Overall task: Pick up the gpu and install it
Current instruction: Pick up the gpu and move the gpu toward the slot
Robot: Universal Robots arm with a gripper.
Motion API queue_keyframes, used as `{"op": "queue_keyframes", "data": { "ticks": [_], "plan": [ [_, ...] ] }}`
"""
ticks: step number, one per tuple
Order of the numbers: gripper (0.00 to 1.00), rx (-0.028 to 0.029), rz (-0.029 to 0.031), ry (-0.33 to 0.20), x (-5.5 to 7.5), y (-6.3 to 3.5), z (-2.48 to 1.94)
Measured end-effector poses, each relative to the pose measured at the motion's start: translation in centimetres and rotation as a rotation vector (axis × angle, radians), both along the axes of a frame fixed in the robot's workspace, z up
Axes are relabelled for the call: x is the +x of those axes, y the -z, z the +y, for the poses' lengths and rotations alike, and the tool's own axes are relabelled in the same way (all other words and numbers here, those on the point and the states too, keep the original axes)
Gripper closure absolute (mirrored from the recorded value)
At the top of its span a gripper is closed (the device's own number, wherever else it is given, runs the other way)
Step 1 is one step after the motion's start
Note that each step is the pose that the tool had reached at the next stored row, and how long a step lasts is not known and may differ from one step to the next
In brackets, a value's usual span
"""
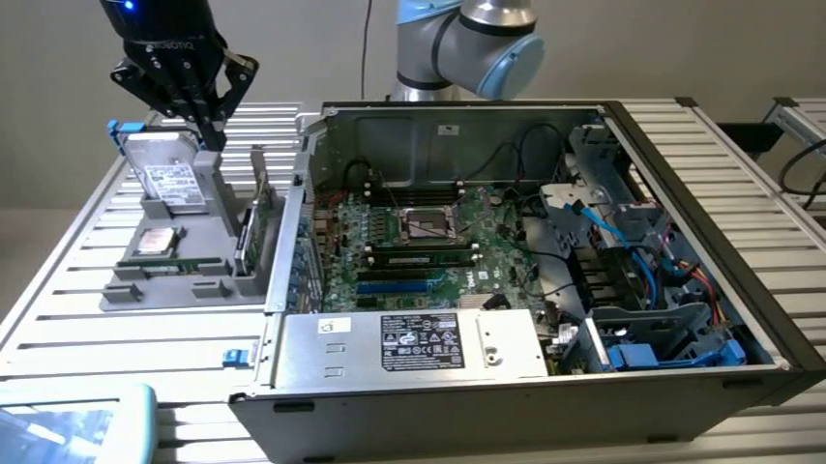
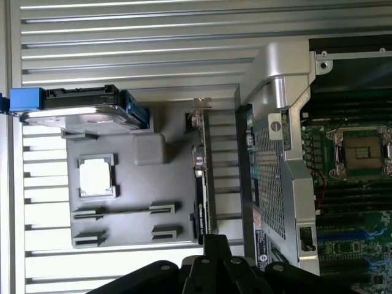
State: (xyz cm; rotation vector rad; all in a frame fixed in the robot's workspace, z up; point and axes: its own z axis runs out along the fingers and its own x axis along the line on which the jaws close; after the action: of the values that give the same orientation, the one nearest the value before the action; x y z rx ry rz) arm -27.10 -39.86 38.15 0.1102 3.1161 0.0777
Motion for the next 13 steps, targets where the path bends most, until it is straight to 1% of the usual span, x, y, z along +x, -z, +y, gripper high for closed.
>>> {"op": "queue_keyframes", "data": {
  "ticks": [8, 9, 10, 11, 12, 13],
  "plan": [
    [0.88, 0.0000, 0.0000, 0.000, 0.00, 0.00, 0.00],
    [0.82, 0.0000, 0.0000, 0.000, 0.00, 0.00, 0.00],
    [0.82, 0.0000, 0.0000, 0.000, 0.00, 0.00, 0.00],
    [0.70, 0.0000, 0.0000, 0.000, 0.00, 0.00, 0.00],
    [0.70, 0.0000, 0.0000, 0.000, 0.00, 0.00, 0.00],
    [0.64, 0.0000, 0.0000, 0.000, 0.00, 0.00, 0.00]
  ]
}}
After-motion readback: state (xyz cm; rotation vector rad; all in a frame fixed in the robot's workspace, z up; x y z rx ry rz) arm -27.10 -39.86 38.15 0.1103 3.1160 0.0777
